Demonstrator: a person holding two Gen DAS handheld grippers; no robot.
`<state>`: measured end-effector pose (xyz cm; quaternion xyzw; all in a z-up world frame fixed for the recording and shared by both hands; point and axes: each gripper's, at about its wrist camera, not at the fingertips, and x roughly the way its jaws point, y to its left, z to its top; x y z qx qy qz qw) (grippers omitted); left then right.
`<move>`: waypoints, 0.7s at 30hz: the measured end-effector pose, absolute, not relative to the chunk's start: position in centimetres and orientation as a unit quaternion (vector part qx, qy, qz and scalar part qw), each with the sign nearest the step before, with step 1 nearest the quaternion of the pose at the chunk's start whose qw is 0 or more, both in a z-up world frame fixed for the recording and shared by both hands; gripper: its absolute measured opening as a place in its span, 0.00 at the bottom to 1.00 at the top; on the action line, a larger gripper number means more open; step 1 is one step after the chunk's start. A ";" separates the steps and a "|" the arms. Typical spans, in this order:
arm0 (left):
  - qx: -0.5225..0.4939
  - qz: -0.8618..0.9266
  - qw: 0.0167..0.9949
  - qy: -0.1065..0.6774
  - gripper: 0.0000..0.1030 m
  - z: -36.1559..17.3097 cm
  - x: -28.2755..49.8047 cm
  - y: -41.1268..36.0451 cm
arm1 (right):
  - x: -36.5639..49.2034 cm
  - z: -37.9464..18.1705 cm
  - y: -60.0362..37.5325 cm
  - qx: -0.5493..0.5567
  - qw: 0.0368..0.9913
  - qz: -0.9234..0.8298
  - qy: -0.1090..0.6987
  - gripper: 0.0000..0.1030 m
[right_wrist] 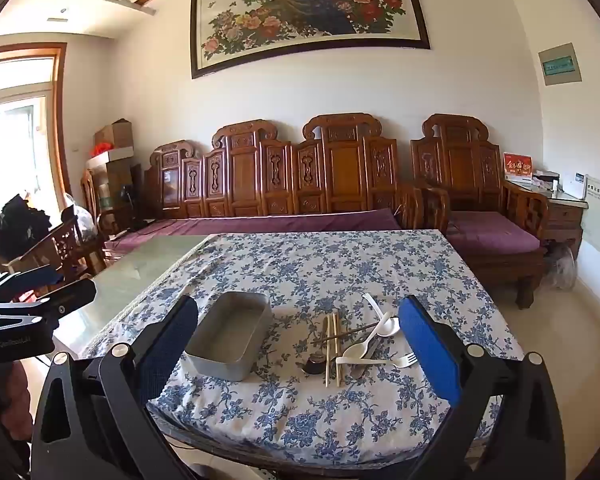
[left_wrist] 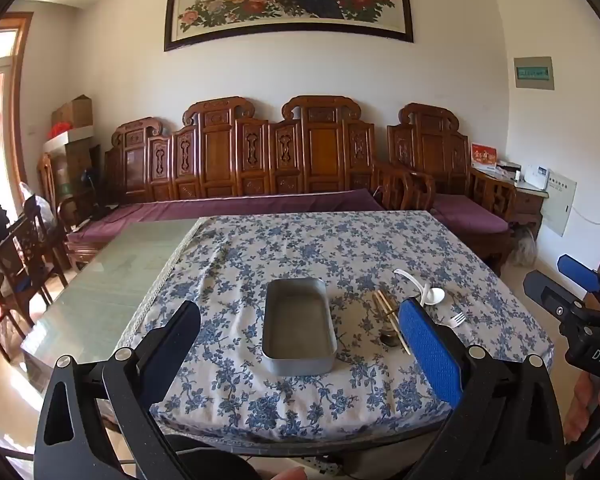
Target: Organize utensils
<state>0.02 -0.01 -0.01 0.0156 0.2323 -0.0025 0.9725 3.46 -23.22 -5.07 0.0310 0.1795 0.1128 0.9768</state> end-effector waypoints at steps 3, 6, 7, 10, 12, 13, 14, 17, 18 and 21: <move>0.015 -0.002 0.972 0.233 0.93 0.0 0.1 0.0 | 3.4 -5.0 -23.2 0.030 0.977 0.113 0.179 0.98; 0.015 0.000 0.973 0.231 0.93 0.0 0.1 -0.1 | 3.5 -5.0 -23.2 0.029 0.977 0.113 0.179 0.98; 0.015 0.000 0.973 0.231 0.93 0.0 0.1 -0.1 | 3.5 -5.1 -23.2 0.029 0.977 0.113 0.179 0.98; 0.015 -0.003 0.973 0.232 0.93 0.4 0.2 -0.3 | 3.4 -5.0 -23.0 0.027 0.977 0.114 0.178 0.98; 0.016 -0.003 0.973 0.232 0.93 0.5 0.3 -0.5 | 3.4 -5.0 -22.9 0.027 0.977 0.114 0.178 0.98; 0.016 -0.003 0.973 0.232 0.93 0.6 0.4 -0.5 | 3.3 -4.9 -23.0 0.027 0.977 0.114 0.177 0.98; 0.012 -0.003 0.973 0.231 0.93 0.3 0.2 -0.2 | 3.3 -5.0 -23.0 0.028 0.977 0.114 0.177 0.98; 0.012 -0.004 0.973 0.230 0.93 0.5 0.0 -0.4 | 3.3 -4.9 -23.0 0.028 0.977 0.113 0.177 0.98; 0.012 -0.003 0.973 0.230 0.93 0.6 0.0 -0.5 | 3.3 -5.0 -23.0 0.028 0.977 0.113 0.177 0.98; 0.012 -0.004 0.974 0.228 0.93 0.8 -0.3 -0.6 | 3.2 -4.9 -22.8 0.028 0.977 0.114 0.177 0.98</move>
